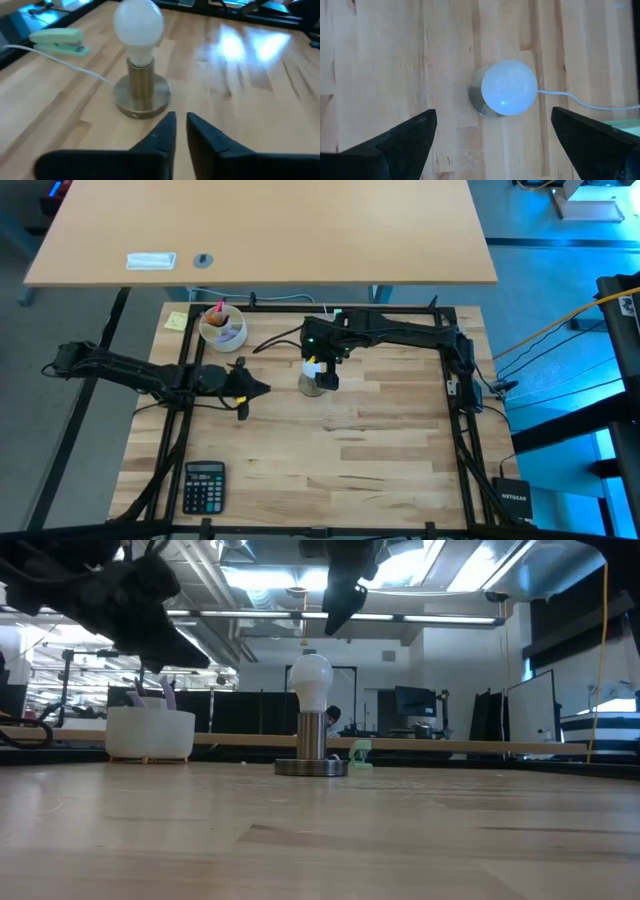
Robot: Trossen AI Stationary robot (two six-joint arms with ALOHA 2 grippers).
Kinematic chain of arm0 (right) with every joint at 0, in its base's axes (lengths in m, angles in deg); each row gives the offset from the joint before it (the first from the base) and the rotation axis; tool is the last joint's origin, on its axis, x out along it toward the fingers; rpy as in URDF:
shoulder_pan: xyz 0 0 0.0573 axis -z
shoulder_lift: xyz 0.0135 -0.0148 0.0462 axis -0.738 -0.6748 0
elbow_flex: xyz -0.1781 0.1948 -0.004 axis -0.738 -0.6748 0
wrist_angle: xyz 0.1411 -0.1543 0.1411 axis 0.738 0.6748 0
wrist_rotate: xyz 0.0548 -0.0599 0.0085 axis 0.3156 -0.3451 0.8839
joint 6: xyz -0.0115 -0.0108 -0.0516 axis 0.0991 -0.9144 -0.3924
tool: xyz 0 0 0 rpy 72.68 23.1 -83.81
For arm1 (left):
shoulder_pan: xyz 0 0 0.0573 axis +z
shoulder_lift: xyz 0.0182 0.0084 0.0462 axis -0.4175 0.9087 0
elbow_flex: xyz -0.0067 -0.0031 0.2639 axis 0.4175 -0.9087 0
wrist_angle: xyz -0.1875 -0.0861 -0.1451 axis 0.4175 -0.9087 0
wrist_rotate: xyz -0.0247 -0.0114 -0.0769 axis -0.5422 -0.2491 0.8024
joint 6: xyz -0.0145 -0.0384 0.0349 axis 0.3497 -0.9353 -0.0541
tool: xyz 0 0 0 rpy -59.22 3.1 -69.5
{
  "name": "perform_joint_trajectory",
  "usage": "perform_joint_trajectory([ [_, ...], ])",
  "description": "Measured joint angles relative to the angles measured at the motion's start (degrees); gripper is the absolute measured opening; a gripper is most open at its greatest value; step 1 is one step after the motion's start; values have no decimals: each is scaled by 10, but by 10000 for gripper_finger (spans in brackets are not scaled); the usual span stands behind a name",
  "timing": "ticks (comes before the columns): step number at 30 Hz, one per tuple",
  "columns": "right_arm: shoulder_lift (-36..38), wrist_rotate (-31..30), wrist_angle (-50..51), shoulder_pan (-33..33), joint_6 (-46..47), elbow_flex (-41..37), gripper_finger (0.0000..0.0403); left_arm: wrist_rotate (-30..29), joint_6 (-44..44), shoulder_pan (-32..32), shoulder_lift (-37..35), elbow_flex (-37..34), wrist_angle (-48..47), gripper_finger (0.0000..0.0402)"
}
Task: Screw lightbulb
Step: Insert the lightbulb into the lamp
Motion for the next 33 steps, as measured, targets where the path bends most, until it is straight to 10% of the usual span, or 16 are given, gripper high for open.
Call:
perform_joint_trajectory([
  [16, 1, 58, -48, 15, 11, 0, 381, 57, -36, 138, 265, 0, 279, 286],
  [33, 1, 65, -102, 15, 41, 0, 381, 171, 69, 160, 540, 22, 620, 276],
])
